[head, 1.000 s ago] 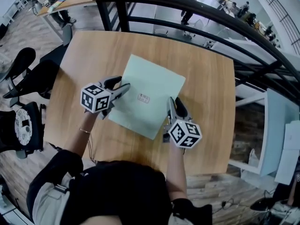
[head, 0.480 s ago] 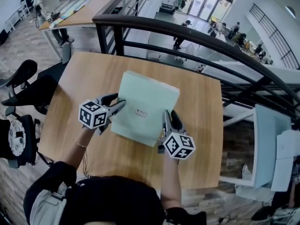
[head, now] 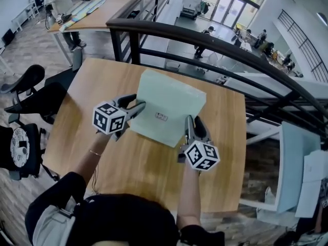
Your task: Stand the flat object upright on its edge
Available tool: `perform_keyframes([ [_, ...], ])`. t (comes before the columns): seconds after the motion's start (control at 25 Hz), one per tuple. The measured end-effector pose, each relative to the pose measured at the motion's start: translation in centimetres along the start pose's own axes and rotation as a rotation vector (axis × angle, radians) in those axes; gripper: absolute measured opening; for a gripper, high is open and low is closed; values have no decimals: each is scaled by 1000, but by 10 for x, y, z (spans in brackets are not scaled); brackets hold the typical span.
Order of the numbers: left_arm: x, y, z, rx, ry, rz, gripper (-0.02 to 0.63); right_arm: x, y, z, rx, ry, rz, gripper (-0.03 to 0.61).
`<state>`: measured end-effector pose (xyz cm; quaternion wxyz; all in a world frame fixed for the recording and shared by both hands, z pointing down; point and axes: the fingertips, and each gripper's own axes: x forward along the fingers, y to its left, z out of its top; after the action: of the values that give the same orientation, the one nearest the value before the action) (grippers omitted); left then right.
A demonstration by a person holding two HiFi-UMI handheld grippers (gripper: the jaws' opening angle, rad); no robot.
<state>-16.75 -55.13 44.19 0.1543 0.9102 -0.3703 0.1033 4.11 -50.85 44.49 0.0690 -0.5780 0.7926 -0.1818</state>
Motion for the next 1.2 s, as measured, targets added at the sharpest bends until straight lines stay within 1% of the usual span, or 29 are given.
perform_keyframes([
  [0.28, 18, 13, 5, -36, -18, 42, 201, 25, -10, 12, -46, 11, 18, 126],
  [0.48, 18, 16, 3, -61, -41, 71, 201, 33, -12, 14, -38, -6, 32, 126],
  [0.64, 16, 15, 1, -52, -48, 79, 201, 35, -12, 15, -49, -16, 34, 126],
  [0.8, 9, 14, -1, -55, -66, 95, 201, 28, -7, 10, -37, -46, 59, 126],
  [1.08, 2, 3, -6, -18, -76, 96, 201, 14, -5, 8, -49, -82, 61, 126],
  [1.2, -2, -2, -5, 1, -89, 93, 201, 7, -5, 8, -33, -101, 59, 126],
])
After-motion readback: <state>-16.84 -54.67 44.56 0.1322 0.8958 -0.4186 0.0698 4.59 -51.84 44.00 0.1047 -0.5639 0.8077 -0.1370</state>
